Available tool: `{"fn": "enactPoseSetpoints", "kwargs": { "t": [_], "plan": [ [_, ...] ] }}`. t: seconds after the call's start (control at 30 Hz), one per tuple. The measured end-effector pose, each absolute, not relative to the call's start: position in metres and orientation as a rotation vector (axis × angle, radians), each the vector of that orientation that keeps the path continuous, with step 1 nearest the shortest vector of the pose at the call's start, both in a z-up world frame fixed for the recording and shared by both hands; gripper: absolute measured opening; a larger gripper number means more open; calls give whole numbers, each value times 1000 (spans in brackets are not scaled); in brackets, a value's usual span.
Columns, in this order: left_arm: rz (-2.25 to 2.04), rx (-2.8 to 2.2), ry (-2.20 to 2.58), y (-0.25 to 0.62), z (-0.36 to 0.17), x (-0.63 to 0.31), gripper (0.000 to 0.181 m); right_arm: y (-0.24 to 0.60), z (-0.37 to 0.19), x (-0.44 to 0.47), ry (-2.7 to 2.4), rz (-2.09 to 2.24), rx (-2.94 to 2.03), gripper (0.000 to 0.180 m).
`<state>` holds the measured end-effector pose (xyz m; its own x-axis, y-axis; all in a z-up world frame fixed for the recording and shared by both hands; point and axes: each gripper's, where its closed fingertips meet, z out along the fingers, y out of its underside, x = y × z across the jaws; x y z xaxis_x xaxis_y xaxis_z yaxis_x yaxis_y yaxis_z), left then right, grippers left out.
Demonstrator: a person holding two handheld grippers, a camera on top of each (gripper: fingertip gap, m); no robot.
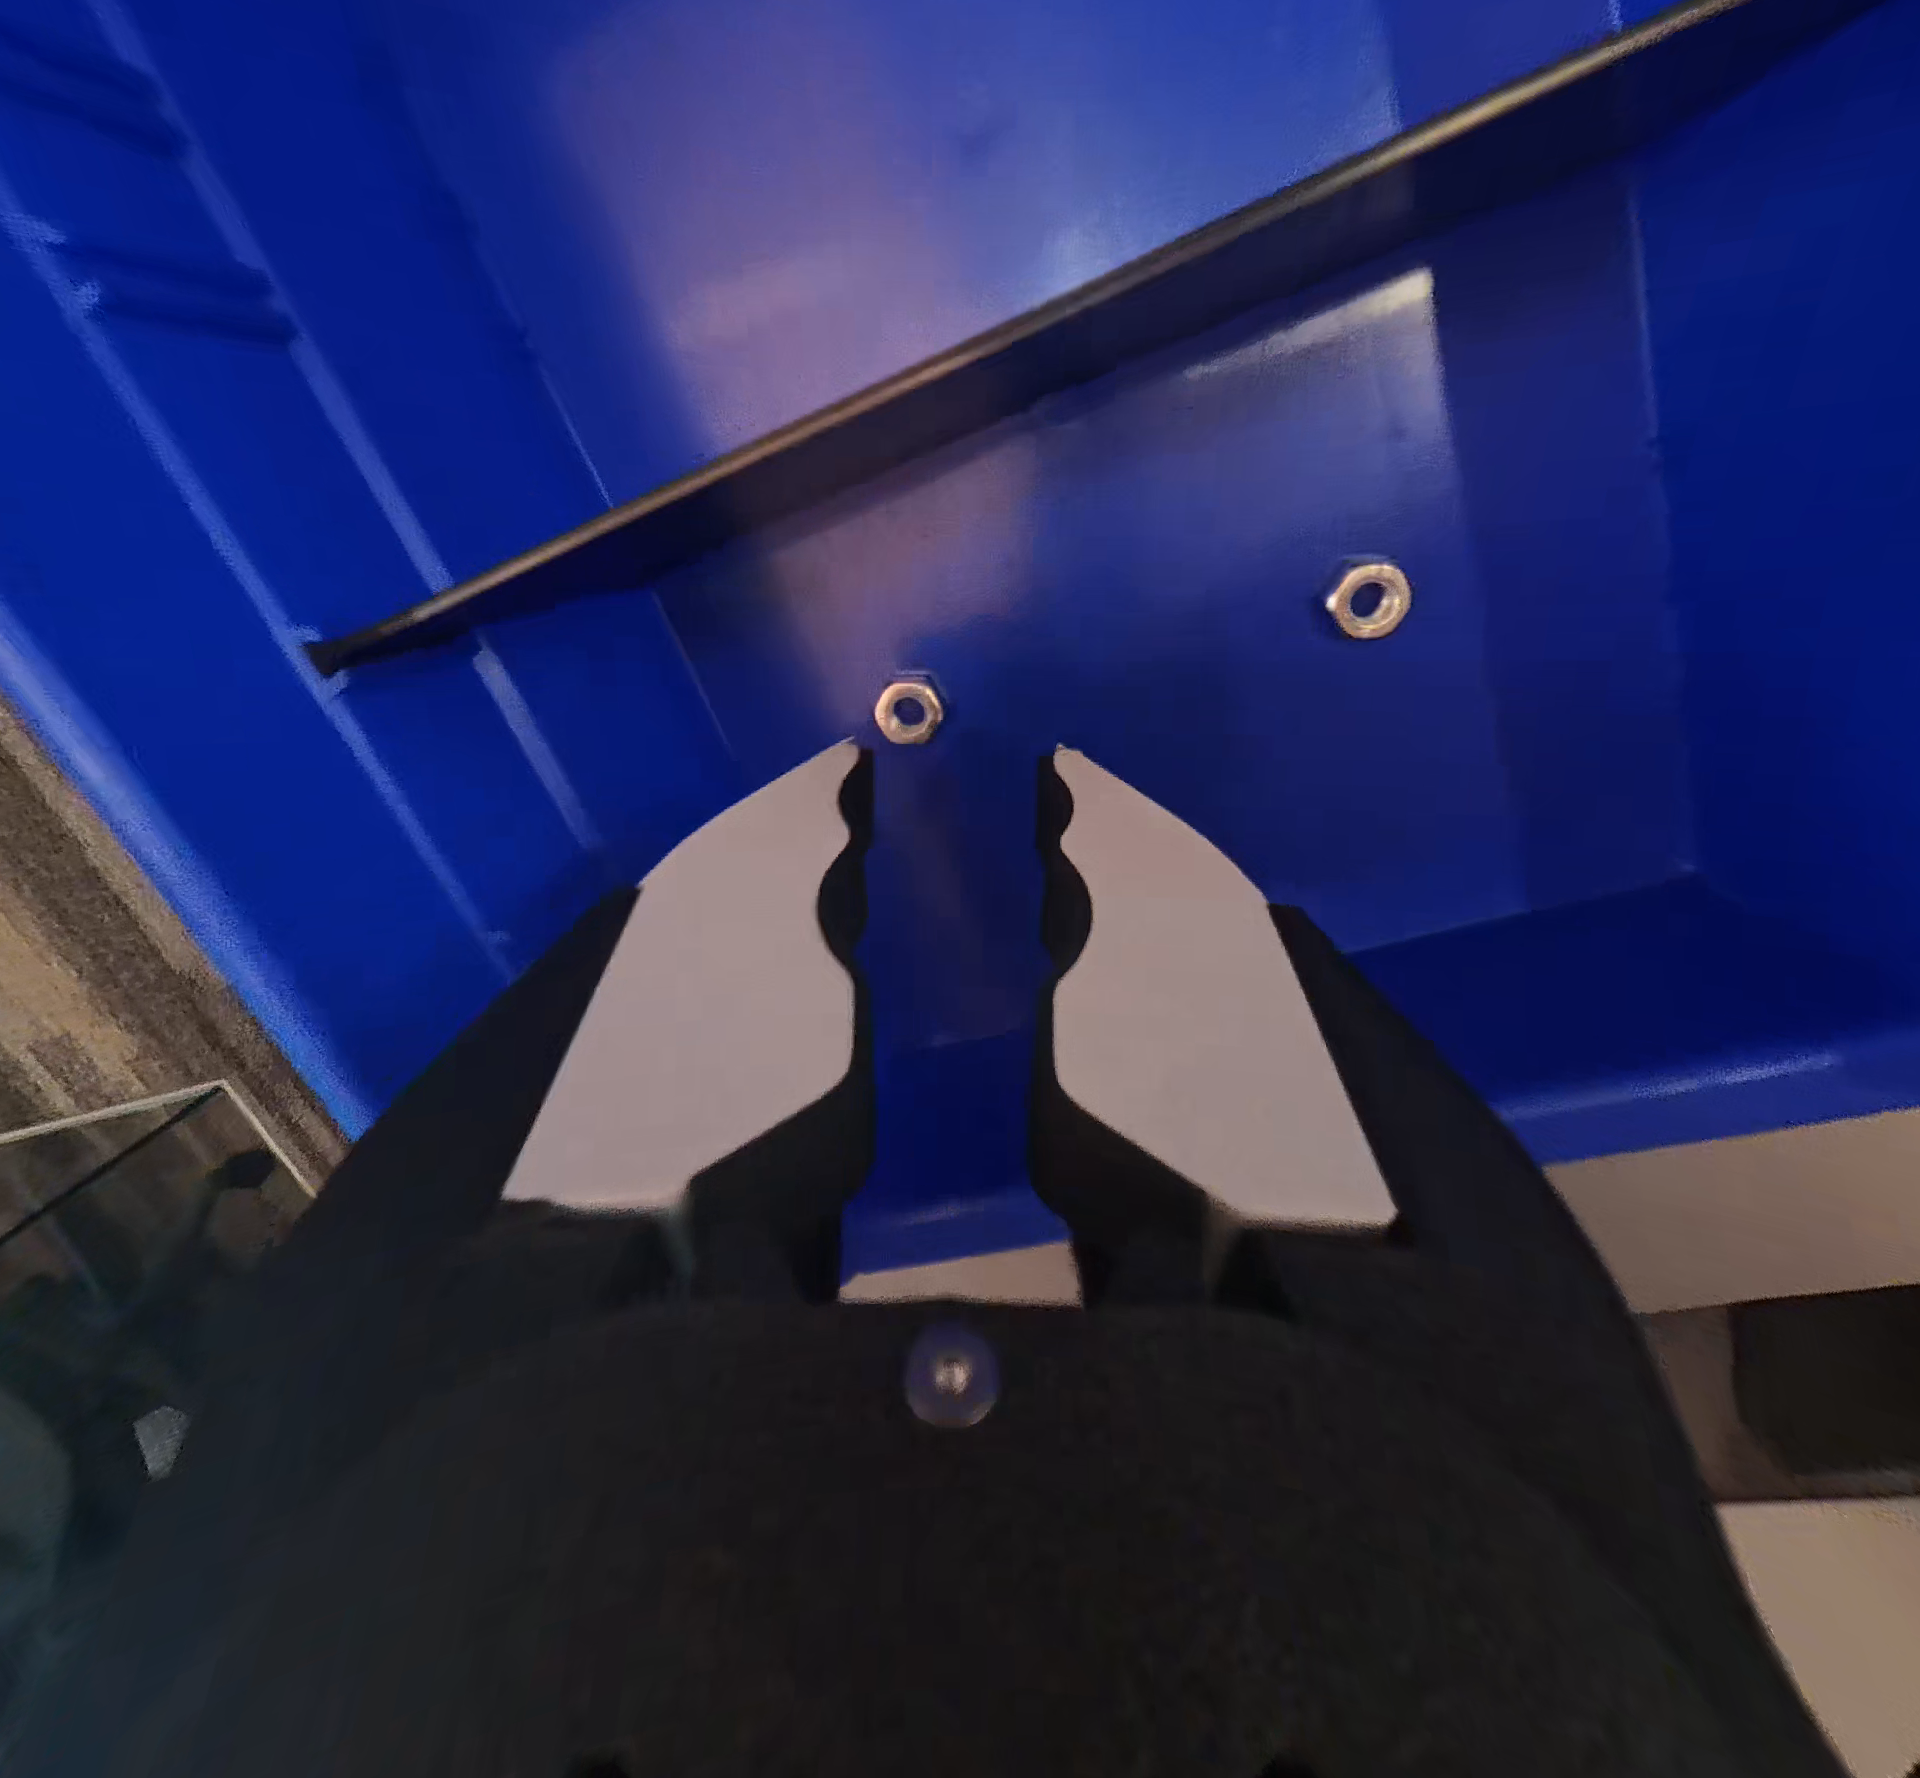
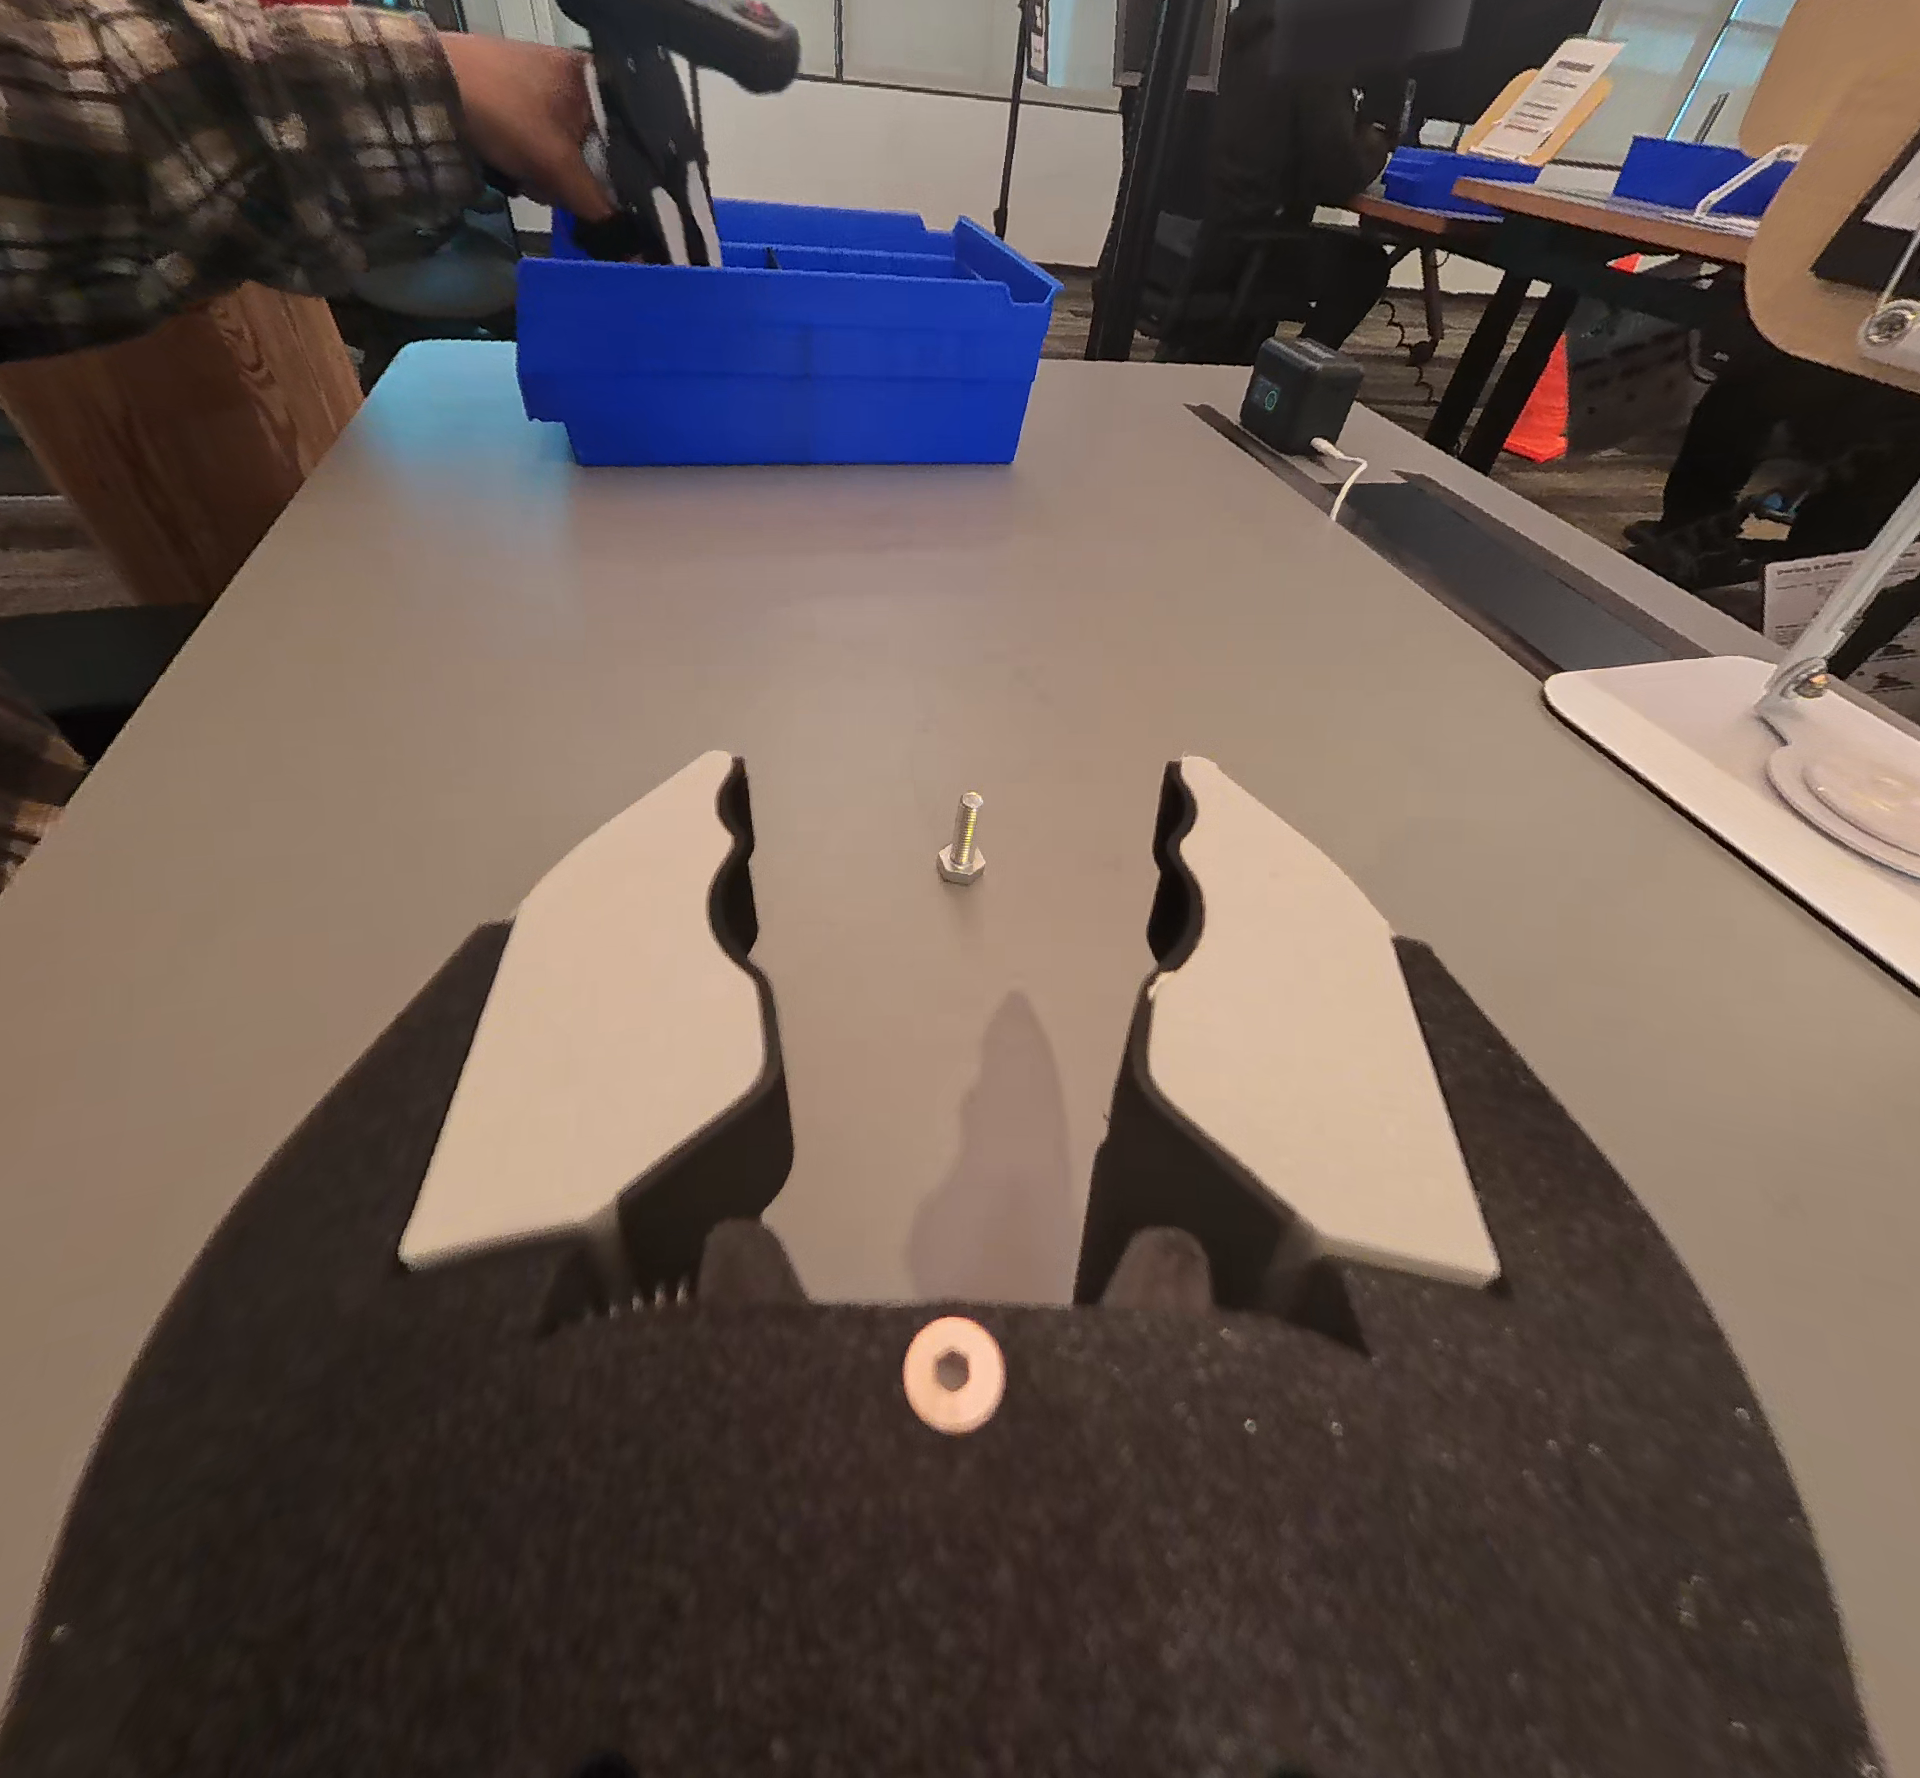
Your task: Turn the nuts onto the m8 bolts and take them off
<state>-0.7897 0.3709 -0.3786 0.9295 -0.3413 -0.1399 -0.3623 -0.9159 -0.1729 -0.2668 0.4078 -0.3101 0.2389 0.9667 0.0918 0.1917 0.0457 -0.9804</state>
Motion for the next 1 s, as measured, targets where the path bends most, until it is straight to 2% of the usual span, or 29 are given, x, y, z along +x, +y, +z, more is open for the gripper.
{"fn": "enactPoseSetpoints", "kwargs": {
  "t": [0.53,1.0],
  "plan": [
    [60,-3043,286,376,-405,-803,24,404,-309,-268,-1206,884,-1384,74],
    [5,-3054,280,369,-400,-797,16,402,-303,-266,-1200,887,-1365,71]
  ]
}}
